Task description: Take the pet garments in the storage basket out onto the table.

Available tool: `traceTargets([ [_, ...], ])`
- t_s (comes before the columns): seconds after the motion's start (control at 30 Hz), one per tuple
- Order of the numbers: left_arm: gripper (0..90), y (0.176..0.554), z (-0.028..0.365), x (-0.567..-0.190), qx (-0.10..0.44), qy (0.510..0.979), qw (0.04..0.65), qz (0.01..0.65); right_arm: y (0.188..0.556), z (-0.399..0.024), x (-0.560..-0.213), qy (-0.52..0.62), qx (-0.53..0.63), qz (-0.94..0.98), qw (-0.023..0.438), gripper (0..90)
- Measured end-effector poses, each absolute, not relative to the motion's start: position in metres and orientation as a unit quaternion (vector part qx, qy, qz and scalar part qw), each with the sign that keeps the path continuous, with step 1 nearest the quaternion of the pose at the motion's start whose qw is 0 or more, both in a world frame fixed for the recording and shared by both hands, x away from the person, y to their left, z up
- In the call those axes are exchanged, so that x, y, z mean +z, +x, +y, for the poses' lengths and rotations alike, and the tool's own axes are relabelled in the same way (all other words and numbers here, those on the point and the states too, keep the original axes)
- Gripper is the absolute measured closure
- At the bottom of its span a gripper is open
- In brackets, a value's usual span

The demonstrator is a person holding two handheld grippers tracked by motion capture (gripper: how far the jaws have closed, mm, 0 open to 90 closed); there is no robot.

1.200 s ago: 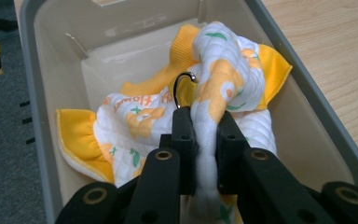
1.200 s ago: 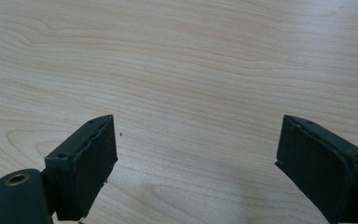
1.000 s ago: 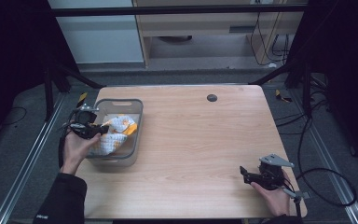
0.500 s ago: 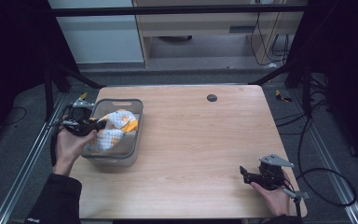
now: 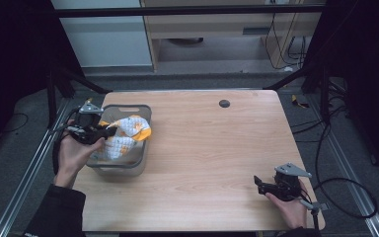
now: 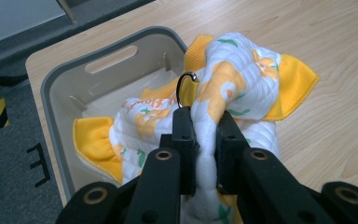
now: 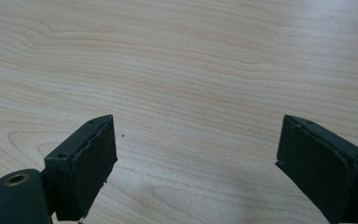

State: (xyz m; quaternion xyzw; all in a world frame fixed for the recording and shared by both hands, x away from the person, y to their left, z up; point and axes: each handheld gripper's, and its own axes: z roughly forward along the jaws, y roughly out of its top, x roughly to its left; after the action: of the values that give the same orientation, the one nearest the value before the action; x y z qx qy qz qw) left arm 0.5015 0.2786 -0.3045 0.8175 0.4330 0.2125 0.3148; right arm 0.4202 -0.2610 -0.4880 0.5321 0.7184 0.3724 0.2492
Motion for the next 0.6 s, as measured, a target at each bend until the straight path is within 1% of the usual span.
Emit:
traceTargets([
  [0.6,81.5,0.484,0.249,-0.285,0.199,0.843,0.328,0.378,0.419,-0.261,-0.487,0.532,0.376,0.718,0.248,11.8],
])
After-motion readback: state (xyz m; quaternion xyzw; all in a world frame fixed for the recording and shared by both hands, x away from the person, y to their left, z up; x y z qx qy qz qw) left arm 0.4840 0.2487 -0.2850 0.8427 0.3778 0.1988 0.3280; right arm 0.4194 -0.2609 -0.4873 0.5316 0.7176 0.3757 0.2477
